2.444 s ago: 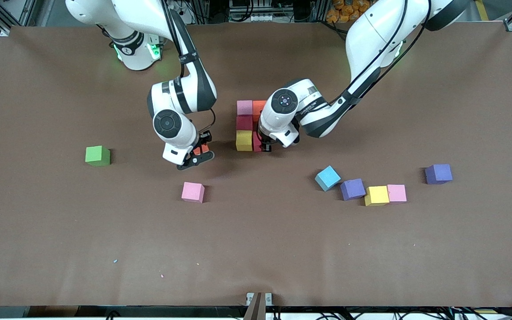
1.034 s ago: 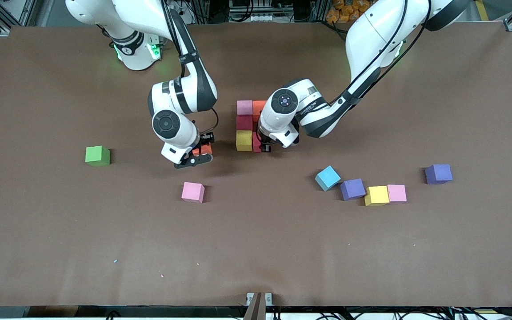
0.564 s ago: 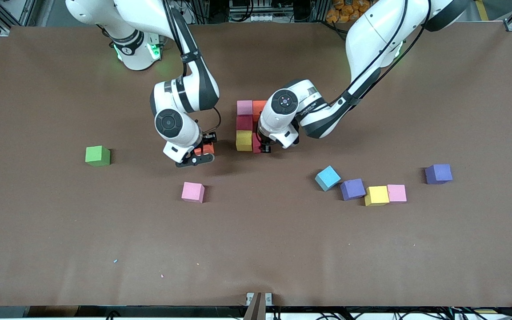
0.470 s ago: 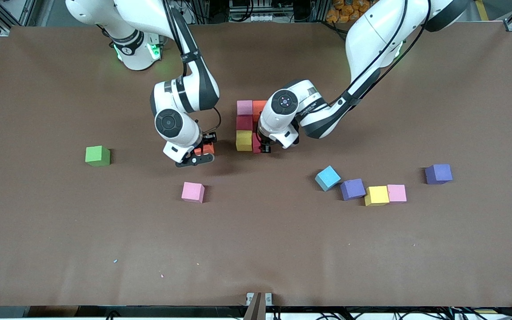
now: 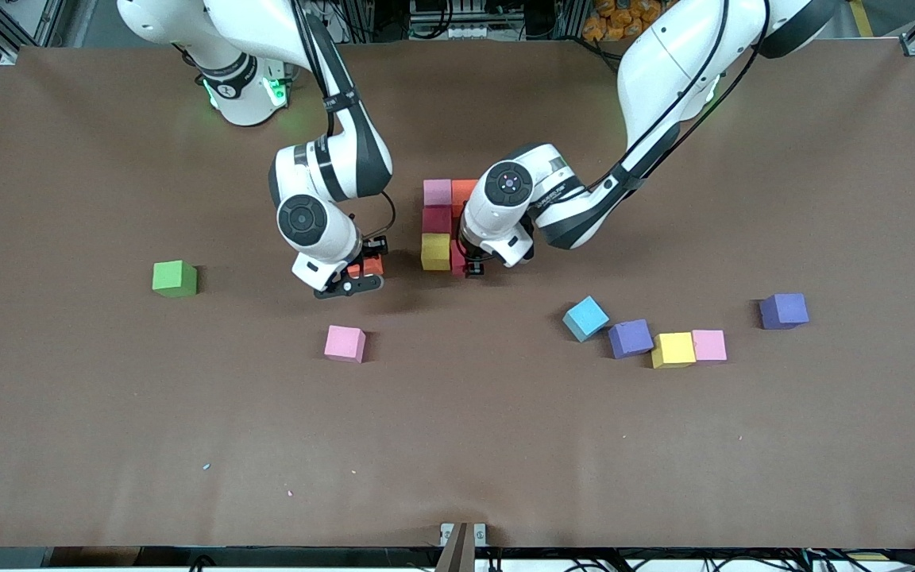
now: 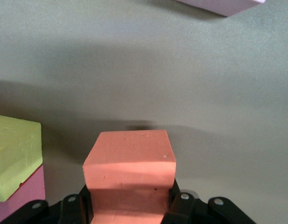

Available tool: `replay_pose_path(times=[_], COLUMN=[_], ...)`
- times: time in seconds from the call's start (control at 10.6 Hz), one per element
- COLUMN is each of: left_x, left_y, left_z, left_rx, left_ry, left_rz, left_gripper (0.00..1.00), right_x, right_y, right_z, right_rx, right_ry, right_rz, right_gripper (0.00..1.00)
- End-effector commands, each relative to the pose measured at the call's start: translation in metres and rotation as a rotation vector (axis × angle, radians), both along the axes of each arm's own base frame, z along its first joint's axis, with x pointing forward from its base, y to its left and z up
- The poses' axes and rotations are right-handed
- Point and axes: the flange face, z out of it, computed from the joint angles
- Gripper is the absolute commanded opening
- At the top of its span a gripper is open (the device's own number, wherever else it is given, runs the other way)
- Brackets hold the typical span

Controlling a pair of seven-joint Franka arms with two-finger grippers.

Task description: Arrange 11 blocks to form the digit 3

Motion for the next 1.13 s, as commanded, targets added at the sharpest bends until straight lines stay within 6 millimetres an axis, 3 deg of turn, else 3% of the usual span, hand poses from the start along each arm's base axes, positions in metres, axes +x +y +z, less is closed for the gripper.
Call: replay_pose_path(times=[0.0, 0.56, 0.85, 1.03], left_x=[0.003, 0.007, 0.011, 0.025], left_y=[-0.004, -0.002, 0.008, 0.021], left_z=[0.005, 0.038, 0.082, 0.101], left_rx=[-0.001, 0.033, 0.086, 0.114], left_ry=[-0.031, -0.078, -0.128, -0.145], left_rz=[-0.008, -0.039, -0.136, -0.200], left_gripper=[1.00, 1.00, 1.00, 1.00], right_x=[-0.001, -0.009, 0.000, 0.008], right_y=[0.004, 0.021, 0.030, 0.044], right_z=[0.002, 0.004, 0.014, 0.020], right_rx=[0.010, 0.013, 0.020, 0.010], right_ry=[0.000, 0.003, -0.018, -0.042], right_rz=[-0.007, -0.030, -0.118, -0.170], right_gripper=[0.00, 0.00, 0.00, 0.00])
